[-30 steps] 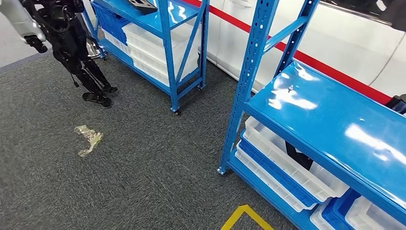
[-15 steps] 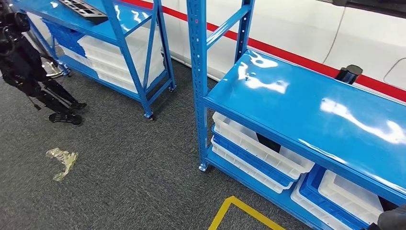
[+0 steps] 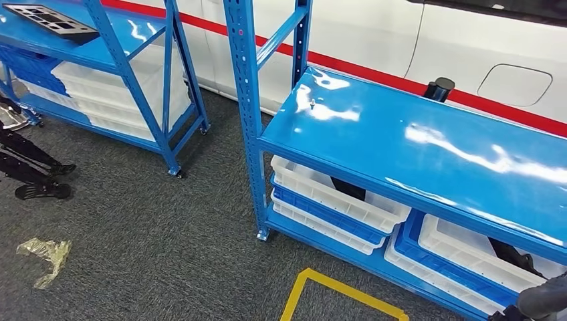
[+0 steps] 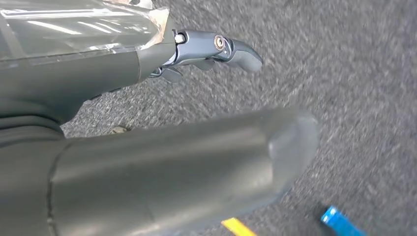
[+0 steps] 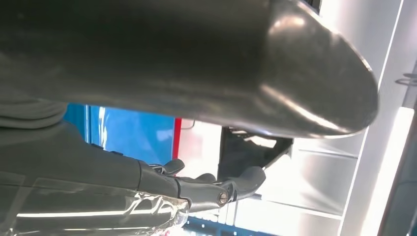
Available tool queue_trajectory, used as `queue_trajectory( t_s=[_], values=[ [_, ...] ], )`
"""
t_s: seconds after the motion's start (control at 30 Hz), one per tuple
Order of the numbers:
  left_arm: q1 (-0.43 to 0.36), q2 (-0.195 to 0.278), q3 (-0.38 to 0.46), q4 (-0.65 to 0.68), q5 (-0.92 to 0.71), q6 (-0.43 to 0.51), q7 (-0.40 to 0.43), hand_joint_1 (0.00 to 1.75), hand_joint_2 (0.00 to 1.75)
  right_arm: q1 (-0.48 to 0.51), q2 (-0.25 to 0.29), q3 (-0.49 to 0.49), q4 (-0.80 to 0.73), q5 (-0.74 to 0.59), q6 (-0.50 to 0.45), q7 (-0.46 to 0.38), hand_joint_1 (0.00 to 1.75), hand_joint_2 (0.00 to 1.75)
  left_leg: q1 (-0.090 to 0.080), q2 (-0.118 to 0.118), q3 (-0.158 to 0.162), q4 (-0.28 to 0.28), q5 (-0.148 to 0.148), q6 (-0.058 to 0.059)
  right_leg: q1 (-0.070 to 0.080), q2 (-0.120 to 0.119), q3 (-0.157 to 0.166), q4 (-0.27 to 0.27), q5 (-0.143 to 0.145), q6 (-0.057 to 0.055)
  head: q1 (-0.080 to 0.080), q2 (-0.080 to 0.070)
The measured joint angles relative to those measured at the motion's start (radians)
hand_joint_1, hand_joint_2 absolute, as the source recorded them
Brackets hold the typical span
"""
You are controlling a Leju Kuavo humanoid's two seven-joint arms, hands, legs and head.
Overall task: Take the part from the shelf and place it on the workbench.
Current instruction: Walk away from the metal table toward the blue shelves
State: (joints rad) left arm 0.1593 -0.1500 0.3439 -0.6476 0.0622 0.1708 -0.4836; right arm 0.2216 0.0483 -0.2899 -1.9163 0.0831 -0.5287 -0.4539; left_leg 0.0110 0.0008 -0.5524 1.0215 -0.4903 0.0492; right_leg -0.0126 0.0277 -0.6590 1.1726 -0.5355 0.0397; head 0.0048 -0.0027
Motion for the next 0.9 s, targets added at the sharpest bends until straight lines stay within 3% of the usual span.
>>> queue_trajectory(
  t_s=[0.07, 0.1, 0.13, 0.17, 0.23, 0.3, 0.37, 0.4, 0.47, 0.53, 0.57, 0.6, 0.63, 0.67, 0.73, 0.8, 0.87, 0.9],
  values=[
    [0.001, -0.003, 0.004, -0.001, 0.0, 0.0, 0.002, 0.0, 0.0, -0.005, -0.001, 0.005, 0.006, 0.001, 0.0, 0.003, 0.0, 0.0, -0.001, 0.027, -0.002, 0.0, -0.001, 0.001, -0.003, -0.013, -0.054, 0.107, -0.038, 0.002, 0.002, 0.0],
    [0.001, -0.004, 0.005, -0.002, 0.0, 0.0, 0.003, 0.0, 0.0, -0.005, -0.001, 0.007, 0.009, 0.002, 0.0, 0.004, 0.0, 0.0, -0.001, 0.04, -0.003, 0.0, -0.002, 0.001, -0.006, -0.017, -0.06, 0.119, -0.037, 0.008, 0.003, 0.0],
    [0.001, -0.005, 0.006, -0.002, -0.001, 0.0, 0.003, 0.0, 0.0, -0.007, -0.001, 0.009, 0.012, 0.002, 0.0, 0.004, 0.0, 0.0, 0.0, 0.052, -0.002, 0.001, -0.003, -0.001, -0.009, -0.022, -0.045, 0.092, -0.023, 0.017, 0.003, 0.0],
    [0.0, -0.006, 0.006, -0.002, -0.001, 0.0, 0.004, 0.0, 0.0, -0.009, -0.001, 0.01, 0.014, 0.002, -0.001, 0.005, 0.0, 0.0, 0.0, 0.063, 0.0, 0.001, -0.005, -0.004, -0.012, -0.036, -0.012, 0.032, 0.001, 0.027, 0.003, 0.0],
    [0.0, -0.008, 0.008, -0.003, -0.004, 0.001, 0.006, 0.0, 0.0, -0.019, -0.002, 0.012, 0.019, 0.004, -0.003, 0.006, 0.0, 0.0, -0.004, 0.083, 0.006, 0.003, -0.012, -0.014, -0.014, -0.082, 0.055, -0.093, 0.045, 0.036, 0.004, 0.0],
    [0.0, -0.009, 0.013, -0.004, -0.009, 0.001, 0.007, 0.0, 0.0, -0.026, -0.002, 0.014, 0.023, 0.007, -0.007, 0.007, 0.0, 0.0, -0.009, 0.102, 0.014, 0.003, -0.019, -0.027, -0.01, -0.101, 0.08, -0.138, 0.061, 0.023, 0.001, 0.0],
    [-0.001, -0.011, 0.016, -0.008, -0.014, 0.0, 0.008, 0.0, 0.0, -0.028, -0.002, 0.015, 0.027, 0.01, -0.011, 0.007, 0.0, 0.0, -0.007, 0.119, 0.022, 0.001, -0.025, -0.039, -0.009, -0.076, 0.078, -0.14, 0.064, 0.007, -0.002, 0.0],
    [-0.003, -0.012, 0.017, -0.01, -0.017, -0.001, 0.009, 0.0, 0.0, -0.028, -0.002, 0.015, 0.028, 0.011, -0.012, 0.007, 0.0, 0.0, -0.003, 0.111, 0.022, 0.007, -0.032, -0.044, -0.012, -0.065, 0.078, -0.141, 0.066, 0.0, -0.003, 0.0],
    [-0.004, -0.014, 0.019, -0.014, -0.023, -0.002, 0.01, 0.0, 0.0, -0.031, -0.002, 0.015, 0.029, 0.014, -0.015, 0.007, 0.0, 0.0, 0.004, 0.063, -0.005, 0.07, -0.073, -0.053, -0.018, -0.042, 0.081, -0.143, 0.069, -0.015, -0.007, 0.0],
    [-0.002, -0.015, 0.023, -0.014, -0.029, -0.003, 0.015, 0.0, 0.0, -0.033, 0.0, 0.015, 0.029, 0.017, -0.016, 0.008, 0.0, 0.0, 0.005, 0.014, -0.067, 0.198, -0.135, -0.054, -0.015, -0.021, 0.08, -0.143, 0.069, -0.024, -0.009, 0.0],
    [0.0, -0.016, 0.024, -0.014, -0.032, -0.003, 0.018, 0.0, 0.0, -0.033, 0.001, 0.015, 0.029, 0.02, -0.016, 0.009, 0.0, 0.0, 0.005, 0.005, -0.097, 0.255, -0.153, -0.053, -0.012, -0.008, 0.08, -0.143, 0.069, -0.027, -0.01, 0.0],
    [0.001, -0.017, 0.026, -0.014, -0.035, -0.003, 0.02, 0.0, 0.0, -0.033, 0.002, 0.015, 0.029, 0.024, -0.016, 0.011, 0.0, 0.0, 0.005, 0.001, -0.115, 0.28, -0.152, -0.051, -0.01, 0.006, 0.08, -0.143, 0.069, -0.028, -0.01, 0.0],
    [0.001, -0.018, 0.029, -0.015, -0.039, -0.003, 0.022, 0.0, 0.0, -0.033, 0.003, 0.015, 0.029, 0.027, -0.017, 0.013, 0.0, 0.0, 0.005, -0.003, -0.114, 0.269, -0.131, -0.047, -0.008, 0.02, 0.081, -0.143, 0.07, -0.028, -0.01, 0.0],
    [0.0, -0.018, 0.031, -0.016, -0.043, -0.004, 0.024, 0.0, 0.0, -0.033, 0.003, 0.015, 0.03, 0.03, -0.017, 0.015, 0.0, 0.0, 0.005, -0.01, -0.096, 0.222, -0.096, -0.042, -0.007, 0.033, 0.083, -0.143, 0.07, -0.029, -0.01, 0.0],
    [-0.001, -0.019, 0.038, -0.018, -0.05, -0.005, 0.025, 0.0, 0.0, -0.035, 0.004, 0.015, 0.03, 0.032, -0.016, 0.017, 0.0, 0.0, 0.005, -0.049, -0.039, 0.091, -0.031, -0.031, -0.004, 0.057, 0.084, -0.142, 0.07, -0.027, -0.01, 0.0],
    [-0.001, -0.019, 0.044, -0.019, -0.053, -0.007, 0.026, 0.0, 0.0, -0.038, 0.004, 0.015, 0.031, 0.033, -0.016, 0.019, 0.0, 0.0, 0.001, -0.074, -0.007, 0.019, -0.013, -0.026, -0.003, 0.077, 0.08, -0.142, 0.071, -0.02, -0.01, 0.0],
    [-0.002, -0.02, 0.048, -0.021, -0.055, -0.009, 0.027, 0.0, 0.0, -0.038, 0.004, 0.015, 0.032, 0.033, -0.016, 0.02, 0.0, 0.0, -0.004, -0.056, -0.002, 0.008, -0.014, -0.021, -0.003, 0.097, 0.072, -0.145, 0.075, -0.006, -0.009, 0.0],
    [-0.003, -0.02, 0.049, -0.022, -0.057, -0.011, 0.027, 0.0, 0.0, -0.038, 0.003, 0.015, 0.032, 0.036, -0.018, 0.019, 0.0, 0.0, -0.004, -0.047, 0.003, 0.002, -0.01, -0.016, -0.004, 0.089, 0.067, -0.142, 0.074, -0.001, -0.009, 0.0]
  ],
)
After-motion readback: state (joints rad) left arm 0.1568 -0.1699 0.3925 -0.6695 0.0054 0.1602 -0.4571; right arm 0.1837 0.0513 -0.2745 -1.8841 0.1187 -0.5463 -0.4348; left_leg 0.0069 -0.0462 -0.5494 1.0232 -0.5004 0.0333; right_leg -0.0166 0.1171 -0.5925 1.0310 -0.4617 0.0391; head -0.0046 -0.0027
